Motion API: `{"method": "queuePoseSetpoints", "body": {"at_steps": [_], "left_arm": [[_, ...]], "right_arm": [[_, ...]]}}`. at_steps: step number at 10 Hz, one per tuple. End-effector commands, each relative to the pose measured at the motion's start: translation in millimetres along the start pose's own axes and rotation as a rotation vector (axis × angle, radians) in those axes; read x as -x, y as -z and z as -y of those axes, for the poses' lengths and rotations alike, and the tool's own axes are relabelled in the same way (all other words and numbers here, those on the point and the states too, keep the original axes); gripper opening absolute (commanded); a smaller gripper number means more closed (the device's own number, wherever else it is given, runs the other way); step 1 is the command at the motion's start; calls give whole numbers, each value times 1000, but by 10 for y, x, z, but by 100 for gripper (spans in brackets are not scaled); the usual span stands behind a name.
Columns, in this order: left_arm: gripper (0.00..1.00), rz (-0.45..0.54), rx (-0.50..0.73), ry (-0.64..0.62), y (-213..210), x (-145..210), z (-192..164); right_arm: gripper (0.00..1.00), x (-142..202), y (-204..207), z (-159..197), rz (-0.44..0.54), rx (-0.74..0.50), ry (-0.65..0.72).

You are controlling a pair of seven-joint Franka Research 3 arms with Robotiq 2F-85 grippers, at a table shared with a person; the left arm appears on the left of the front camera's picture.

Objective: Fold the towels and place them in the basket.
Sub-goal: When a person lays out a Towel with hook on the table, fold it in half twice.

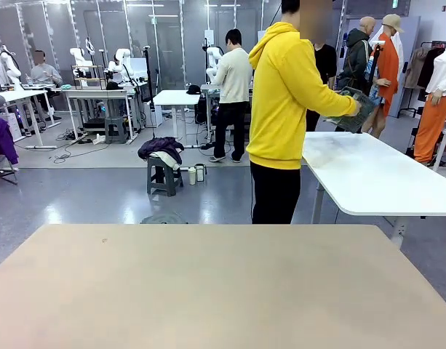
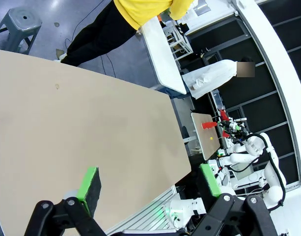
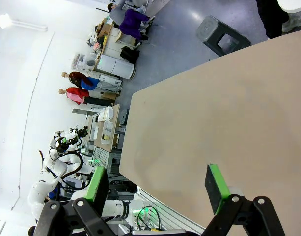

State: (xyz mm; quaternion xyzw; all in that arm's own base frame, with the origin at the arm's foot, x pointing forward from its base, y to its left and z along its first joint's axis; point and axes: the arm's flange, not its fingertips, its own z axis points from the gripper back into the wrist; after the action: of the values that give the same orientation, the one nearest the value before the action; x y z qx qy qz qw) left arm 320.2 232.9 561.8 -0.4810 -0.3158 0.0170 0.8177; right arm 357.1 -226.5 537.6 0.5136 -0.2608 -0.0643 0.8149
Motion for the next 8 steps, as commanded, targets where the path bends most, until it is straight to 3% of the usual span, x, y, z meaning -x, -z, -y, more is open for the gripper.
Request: {"method": "queuePoseSetpoints", "body": {"at_steps": [1,8], "left_arm": [[100,-13,3,8,-30,-18,6],[100,-13,3,8,-30,-18,6]], "right_arm": [[100,1,0,-9,-2,-8,-2],[100,1,0,-9,-2,-8,-2]]}}
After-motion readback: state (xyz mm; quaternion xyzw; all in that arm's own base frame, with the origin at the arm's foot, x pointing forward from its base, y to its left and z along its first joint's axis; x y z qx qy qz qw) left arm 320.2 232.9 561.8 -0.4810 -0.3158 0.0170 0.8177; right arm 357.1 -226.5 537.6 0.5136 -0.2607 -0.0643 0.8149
